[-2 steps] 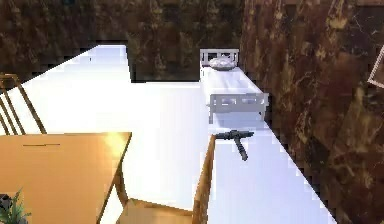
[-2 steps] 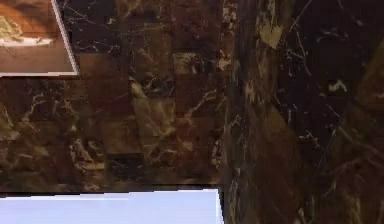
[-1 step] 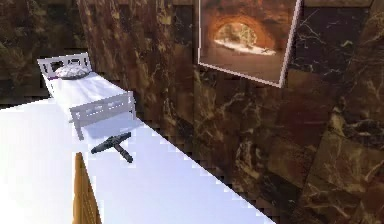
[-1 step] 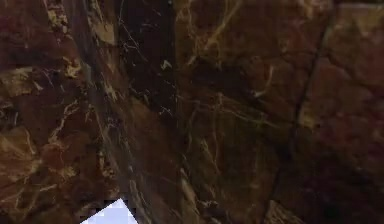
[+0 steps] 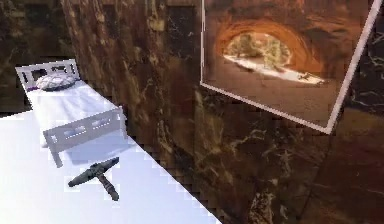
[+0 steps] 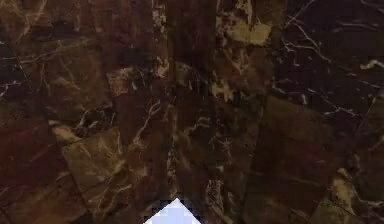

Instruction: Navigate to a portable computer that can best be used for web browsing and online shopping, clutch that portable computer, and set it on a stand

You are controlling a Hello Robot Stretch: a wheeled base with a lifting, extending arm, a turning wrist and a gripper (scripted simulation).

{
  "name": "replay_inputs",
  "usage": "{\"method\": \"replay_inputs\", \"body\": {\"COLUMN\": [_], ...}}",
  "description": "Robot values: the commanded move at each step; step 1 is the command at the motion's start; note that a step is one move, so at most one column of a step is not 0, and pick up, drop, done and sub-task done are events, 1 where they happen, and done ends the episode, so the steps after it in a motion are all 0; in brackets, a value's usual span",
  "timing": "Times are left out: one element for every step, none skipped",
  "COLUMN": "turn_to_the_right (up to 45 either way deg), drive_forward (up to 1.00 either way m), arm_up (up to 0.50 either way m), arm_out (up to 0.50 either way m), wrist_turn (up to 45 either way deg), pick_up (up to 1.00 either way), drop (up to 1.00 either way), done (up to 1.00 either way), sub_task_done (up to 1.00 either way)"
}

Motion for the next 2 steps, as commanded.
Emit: {"method": "replay_inputs", "body": {"turn_to_the_right": [-36.0,0.0], "drive_forward": [0.0,0.45], "arm_up": [0.0,0.0], "arm_out": [0.0,0.0], "wrist_turn": [0.0,0.0], "pick_up": [0.0,0.0], "drop": [0.0,0.0], "done": [0.0,0.0], "sub_task_done": [0.0,0.0]}}
